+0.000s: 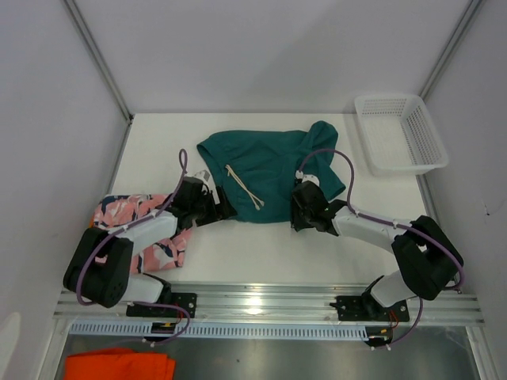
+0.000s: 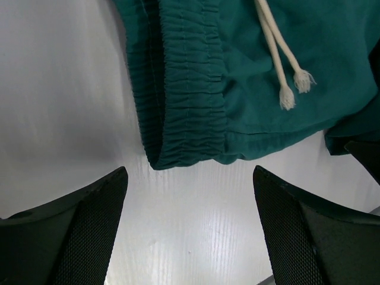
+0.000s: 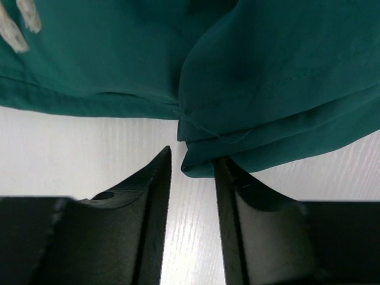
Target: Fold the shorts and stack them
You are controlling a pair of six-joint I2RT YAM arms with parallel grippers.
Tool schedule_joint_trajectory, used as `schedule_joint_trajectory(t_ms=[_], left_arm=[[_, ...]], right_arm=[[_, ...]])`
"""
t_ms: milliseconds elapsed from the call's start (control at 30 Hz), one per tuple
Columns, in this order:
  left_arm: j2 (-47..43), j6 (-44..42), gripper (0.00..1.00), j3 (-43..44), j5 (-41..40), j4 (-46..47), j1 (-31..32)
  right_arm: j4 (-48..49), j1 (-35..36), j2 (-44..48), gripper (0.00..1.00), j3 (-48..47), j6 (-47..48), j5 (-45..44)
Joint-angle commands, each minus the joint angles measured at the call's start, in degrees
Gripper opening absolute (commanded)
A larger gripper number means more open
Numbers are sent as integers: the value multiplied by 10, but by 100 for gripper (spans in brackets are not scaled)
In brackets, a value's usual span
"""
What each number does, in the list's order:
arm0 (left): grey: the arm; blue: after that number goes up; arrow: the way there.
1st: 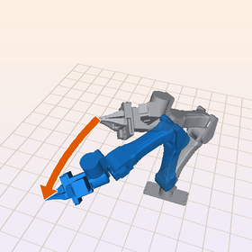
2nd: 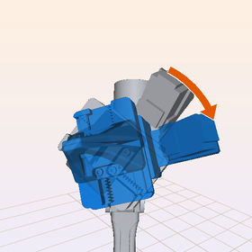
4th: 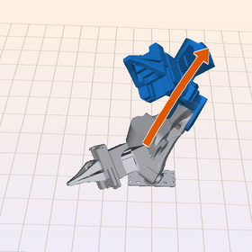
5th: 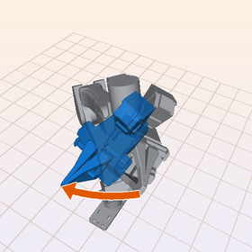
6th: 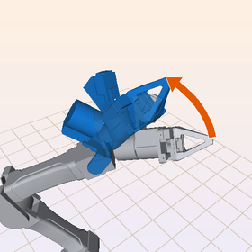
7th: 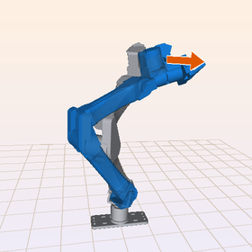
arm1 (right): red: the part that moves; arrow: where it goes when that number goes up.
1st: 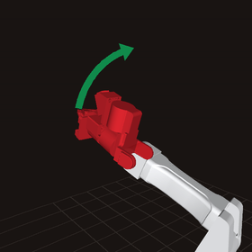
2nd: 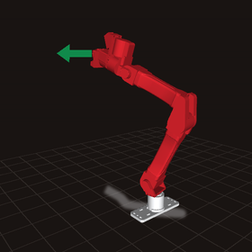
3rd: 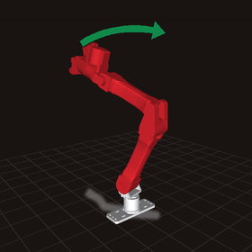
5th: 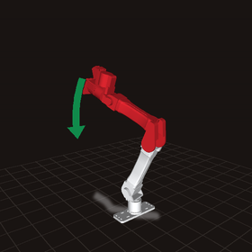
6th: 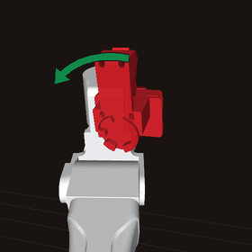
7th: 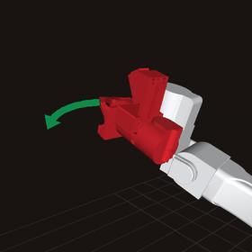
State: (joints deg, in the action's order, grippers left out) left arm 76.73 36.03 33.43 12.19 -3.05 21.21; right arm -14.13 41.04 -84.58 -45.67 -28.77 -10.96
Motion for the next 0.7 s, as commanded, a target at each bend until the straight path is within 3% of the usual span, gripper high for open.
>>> schedule_joint_trajectory(t_ms=[0,233,267,333,367,433,467,533,667], left_arm=[[42,18,87,25,-6,54,3],[117,62,86,35,-23,76,9],[122,70,82,37,-29,80,9],[134,76,69,39,-44,93,10],[146,81,52,39,-59,99,10],[156,84,33,48,-64,101,9],[159,80,16,52,-64,99,9],[158,75,0,69,-74,85,9],[142,52,0,89,-89,53,-8]], right_arm=[[32,2,-8,35,-21,-7,-36],[41,3,4,22,-18,-7,-40],[44,4,6,18,-17,-6,-39],[44,4,18,12,-14,-6,-38],[43,5,25,8,-11,-6,-36],[38,7,56,0,-1,-8,-36],[30,7,71,0,3,-8,-36],[18,4,104,0,19,-8,-39],[-26,-33,210,0,45,-11,-29]])
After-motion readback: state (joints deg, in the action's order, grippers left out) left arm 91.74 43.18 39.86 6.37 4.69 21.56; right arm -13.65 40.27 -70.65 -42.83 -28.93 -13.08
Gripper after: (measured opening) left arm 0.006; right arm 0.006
